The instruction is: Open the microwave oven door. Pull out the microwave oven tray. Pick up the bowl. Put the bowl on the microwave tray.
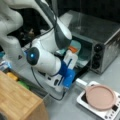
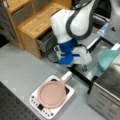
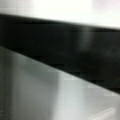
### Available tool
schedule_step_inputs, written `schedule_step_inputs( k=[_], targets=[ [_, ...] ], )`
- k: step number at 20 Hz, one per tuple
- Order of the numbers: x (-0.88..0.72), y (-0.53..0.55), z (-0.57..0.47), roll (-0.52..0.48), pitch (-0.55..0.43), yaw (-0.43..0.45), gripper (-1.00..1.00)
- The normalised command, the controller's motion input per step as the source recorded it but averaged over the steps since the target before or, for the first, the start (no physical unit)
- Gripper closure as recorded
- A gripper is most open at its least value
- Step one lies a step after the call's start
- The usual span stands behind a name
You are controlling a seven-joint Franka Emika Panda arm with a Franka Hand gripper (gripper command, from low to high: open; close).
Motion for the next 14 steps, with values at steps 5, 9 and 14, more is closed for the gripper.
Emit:
schedule_step_inputs(
  k=[5,9,14],
  targets=[
    [0.13,-0.07,-0.02,0.190,0.013,-0.012,-1.00],
    [0.13,-0.07,-0.02,0.190,0.013,-0.012,-1.00],
    [0.13,-0.07,-0.02,0.190,0.013,-0.012,-1.00]
  ],
)
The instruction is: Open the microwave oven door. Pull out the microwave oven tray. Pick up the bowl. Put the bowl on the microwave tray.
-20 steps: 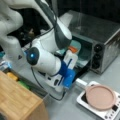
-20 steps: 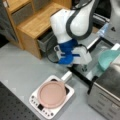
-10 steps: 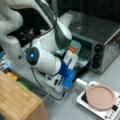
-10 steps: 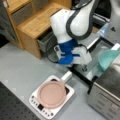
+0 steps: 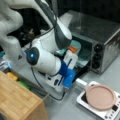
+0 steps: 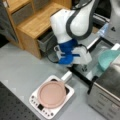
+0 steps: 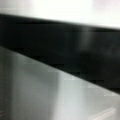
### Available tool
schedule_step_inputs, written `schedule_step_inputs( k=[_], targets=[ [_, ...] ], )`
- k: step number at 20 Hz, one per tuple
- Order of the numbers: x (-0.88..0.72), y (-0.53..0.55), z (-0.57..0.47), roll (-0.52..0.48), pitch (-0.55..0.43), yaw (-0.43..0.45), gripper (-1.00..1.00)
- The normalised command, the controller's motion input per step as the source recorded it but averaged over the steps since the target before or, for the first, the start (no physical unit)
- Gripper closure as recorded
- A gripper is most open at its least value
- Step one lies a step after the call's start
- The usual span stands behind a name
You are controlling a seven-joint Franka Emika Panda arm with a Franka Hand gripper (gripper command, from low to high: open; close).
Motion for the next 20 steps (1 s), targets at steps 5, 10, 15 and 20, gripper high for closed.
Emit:
schedule_step_inputs(
  k=[5,10,15,20],
  targets=[
    [0.13,-0.07,-0.02,0.190,0.013,-0.012,-1.00],
    [0.13,-0.07,-0.02,0.190,0.013,-0.012,-1.00],
    [0.13,-0.07,-0.02,0.190,0.013,-0.012,-1.00],
    [0.13,-0.07,-0.02,0.190,0.013,-0.012,-1.00]
  ],
)
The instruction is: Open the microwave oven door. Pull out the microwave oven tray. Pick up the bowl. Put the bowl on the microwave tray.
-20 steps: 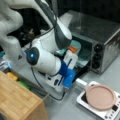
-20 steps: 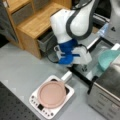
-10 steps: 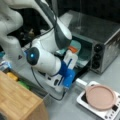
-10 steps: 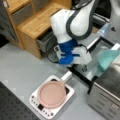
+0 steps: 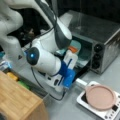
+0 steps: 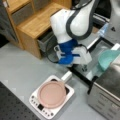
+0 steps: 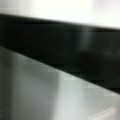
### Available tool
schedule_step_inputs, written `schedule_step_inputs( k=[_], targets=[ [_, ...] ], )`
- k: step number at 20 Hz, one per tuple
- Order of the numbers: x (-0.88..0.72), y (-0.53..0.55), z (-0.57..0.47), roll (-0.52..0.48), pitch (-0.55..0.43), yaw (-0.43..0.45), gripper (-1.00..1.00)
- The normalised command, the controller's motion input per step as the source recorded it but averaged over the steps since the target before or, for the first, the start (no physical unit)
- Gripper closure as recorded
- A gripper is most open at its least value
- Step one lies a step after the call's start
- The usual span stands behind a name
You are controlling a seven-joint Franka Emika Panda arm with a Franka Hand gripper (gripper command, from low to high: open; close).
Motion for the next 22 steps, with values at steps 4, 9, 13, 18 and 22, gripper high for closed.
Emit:
schedule_step_inputs(
  k=[4,9,13,18,22],
  targets=[
    [0.13,-0.07,-0.02,0.190,0.013,-0.012,-1.00],
    [0.13,-0.07,-0.02,0.190,0.013,-0.012,-1.00],
    [0.13,-0.07,-0.02,0.190,0.013,-0.012,-1.00],
    [0.13,-0.07,-0.02,0.190,0.013,-0.012,-1.00],
    [0.13,-0.07,-0.02,0.190,0.013,-0.012,-1.00]
  ],
)
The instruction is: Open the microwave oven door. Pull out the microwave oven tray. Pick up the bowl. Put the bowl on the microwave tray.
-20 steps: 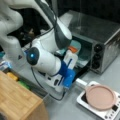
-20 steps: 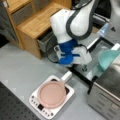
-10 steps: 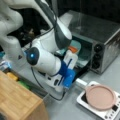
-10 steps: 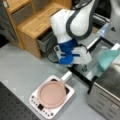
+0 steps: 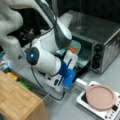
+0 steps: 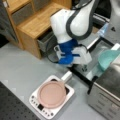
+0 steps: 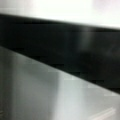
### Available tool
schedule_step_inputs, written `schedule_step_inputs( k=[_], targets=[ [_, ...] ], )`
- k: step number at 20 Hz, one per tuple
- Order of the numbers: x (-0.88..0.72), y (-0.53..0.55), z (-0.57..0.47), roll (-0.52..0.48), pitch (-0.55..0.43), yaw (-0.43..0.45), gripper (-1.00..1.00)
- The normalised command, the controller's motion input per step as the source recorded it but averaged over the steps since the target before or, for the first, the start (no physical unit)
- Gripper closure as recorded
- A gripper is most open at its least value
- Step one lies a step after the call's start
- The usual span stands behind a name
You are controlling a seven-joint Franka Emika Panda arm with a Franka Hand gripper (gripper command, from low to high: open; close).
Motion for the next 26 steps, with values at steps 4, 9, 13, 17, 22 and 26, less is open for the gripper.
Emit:
schedule_step_inputs(
  k=[4,9,13,17,22,26],
  targets=[
    [0.14,-0.07,-0.02,0.191,0.013,-0.014,-1.00],
    [0.15,-0.05,-0.01,0.193,0.013,-0.016,-1.00],
    [0.15,-0.02,0.06,0.555,0.112,-0.050,-1.00],
    [0.14,0.01,0.26,0.765,0.170,-0.024,-1.00],
    [0.16,-0.02,0.18,0.496,0.118,0.026,-1.00],
    [0.20,-0.03,0.10,0.242,0.164,0.006,-1.00]
  ],
)
